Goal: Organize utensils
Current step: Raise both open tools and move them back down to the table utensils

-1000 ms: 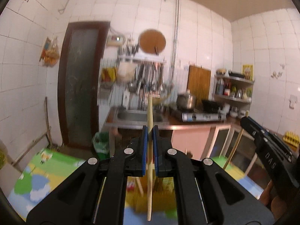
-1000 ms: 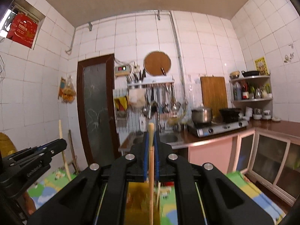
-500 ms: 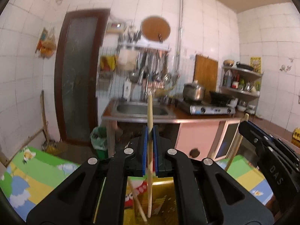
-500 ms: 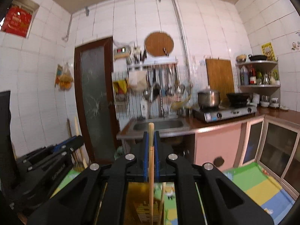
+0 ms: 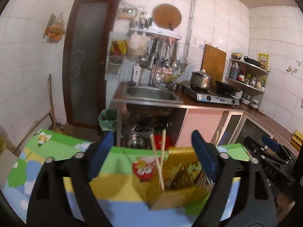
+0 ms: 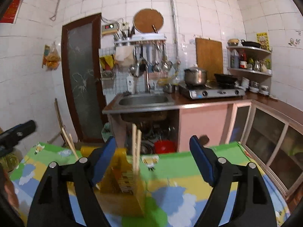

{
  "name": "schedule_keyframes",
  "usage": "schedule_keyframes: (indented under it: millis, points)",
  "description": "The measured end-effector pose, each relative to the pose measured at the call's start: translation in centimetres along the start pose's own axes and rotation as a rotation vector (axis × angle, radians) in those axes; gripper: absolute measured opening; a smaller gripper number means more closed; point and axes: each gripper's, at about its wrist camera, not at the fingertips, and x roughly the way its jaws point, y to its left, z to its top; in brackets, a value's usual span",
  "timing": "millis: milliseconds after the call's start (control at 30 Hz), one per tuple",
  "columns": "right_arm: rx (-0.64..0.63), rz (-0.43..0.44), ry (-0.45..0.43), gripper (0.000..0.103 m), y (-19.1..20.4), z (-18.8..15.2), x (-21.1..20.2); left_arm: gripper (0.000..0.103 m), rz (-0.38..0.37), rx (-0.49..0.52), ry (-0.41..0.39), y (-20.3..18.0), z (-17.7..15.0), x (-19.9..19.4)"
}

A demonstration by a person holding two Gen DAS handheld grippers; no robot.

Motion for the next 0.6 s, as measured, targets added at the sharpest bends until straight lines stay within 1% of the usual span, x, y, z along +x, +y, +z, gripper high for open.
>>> schedule_keyframes:
  millis: [67, 133, 200, 300, 433, 500, 600]
  points:
    - [0.011, -0.010, 0.042, 0.079, -0.7, -0.9, -1.2, 0.096, 0.013, -0.011, 0.017, 1.0, -0.8, -1.6]
    - [0.013, -0.026, 0.084, 0.079, -1.0, -2.2, -2.2, 0.098, 0.036, -0.008, 0.028, 1.5, -1.9, -2.8]
    - [0.024, -0.030, 0.121, 0.079, -1.3, -3.5, -2.7, 0.098, 0.065, 0.000, 0.065, 2.1, -4.0, -3.5]
    - [0.054, -0.020, 0.213, 0.079, -1.5, -7.0, -3.2, 0.098, 0.085, 0.021, 0.135, 2.2, -7.1, -3.6]
    - [0.025, -0.026, 0.303, 0.079, -0.6, -11.3, -2.8, 0.098, 0.096, 0.043, 0.223, 2.3, -11.4, -2.9]
    - [0.008, -0.031, 0.354, 0.079, -0.1, -13.5, -2.3, 0.098, 0.101, 0.042, 0.256, 2.6, -12.7, -2.4]
    - [0.016, -0.038, 0.404, 0.079, 0.4, -15.7, -1.9, 0.098, 0.117, 0.031, 0.304, 3.4, -14.9, -1.5]
